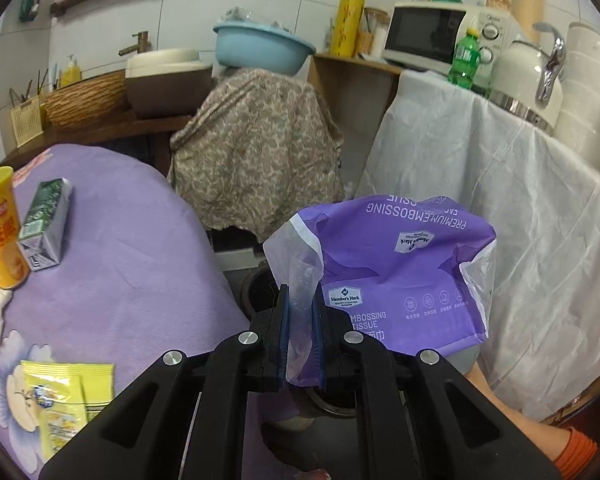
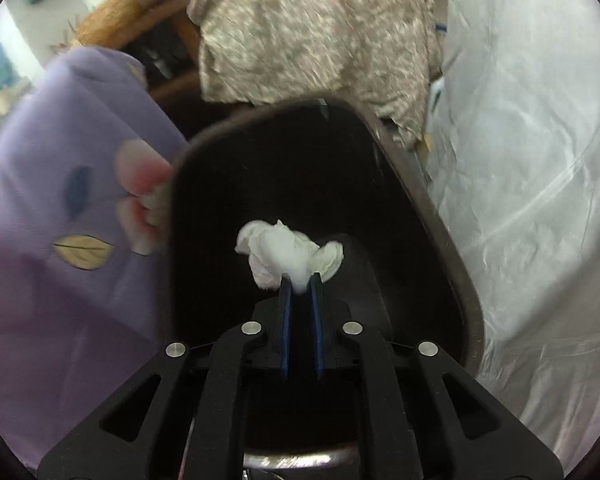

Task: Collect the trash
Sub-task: 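Carry both items to the black bin and open both tools to drop them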

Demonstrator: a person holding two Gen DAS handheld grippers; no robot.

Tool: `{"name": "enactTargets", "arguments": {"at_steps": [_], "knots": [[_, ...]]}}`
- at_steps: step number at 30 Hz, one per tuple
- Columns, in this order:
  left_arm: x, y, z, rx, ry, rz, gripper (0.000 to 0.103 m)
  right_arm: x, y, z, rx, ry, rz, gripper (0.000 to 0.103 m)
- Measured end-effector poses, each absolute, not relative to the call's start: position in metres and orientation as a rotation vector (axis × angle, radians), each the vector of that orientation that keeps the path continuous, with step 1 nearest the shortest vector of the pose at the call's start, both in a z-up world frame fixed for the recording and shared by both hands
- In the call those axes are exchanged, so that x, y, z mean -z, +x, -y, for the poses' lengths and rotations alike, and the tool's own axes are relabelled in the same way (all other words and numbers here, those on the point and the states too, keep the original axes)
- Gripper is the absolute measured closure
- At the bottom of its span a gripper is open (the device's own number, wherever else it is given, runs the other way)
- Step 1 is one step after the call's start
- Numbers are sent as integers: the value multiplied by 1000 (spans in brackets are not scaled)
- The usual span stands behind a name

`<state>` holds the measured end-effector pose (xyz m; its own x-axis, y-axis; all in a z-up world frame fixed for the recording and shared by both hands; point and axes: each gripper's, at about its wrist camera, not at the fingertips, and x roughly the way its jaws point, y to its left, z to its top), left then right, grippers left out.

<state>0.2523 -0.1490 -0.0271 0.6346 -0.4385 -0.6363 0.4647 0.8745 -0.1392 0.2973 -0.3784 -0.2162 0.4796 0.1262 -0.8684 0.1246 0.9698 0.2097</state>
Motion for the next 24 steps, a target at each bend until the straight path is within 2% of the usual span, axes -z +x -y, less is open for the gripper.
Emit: {"name": "enactTargets", "arguments": {"at_steps": [4, 9, 11, 13, 15, 24], "knots": [[41, 265, 167, 496, 68, -758, 92, 223, 298, 378, 9, 265, -1078, 80], [57, 280, 189, 461, 126, -790, 92, 211, 280, 381, 24, 280, -1017, 79], [61, 285, 201, 442, 161, -787, 92, 200, 264, 383, 21, 292, -982, 76], [67, 289, 211, 425, 196, -788, 92, 194, 253, 384, 35, 293, -960, 66], [76, 293, 220, 416, 210, -802, 92, 189, 235, 388, 56, 302, -942, 62], [138, 305, 260, 389, 301, -899, 92, 184, 185, 399, 116, 341, -890, 59]]}}
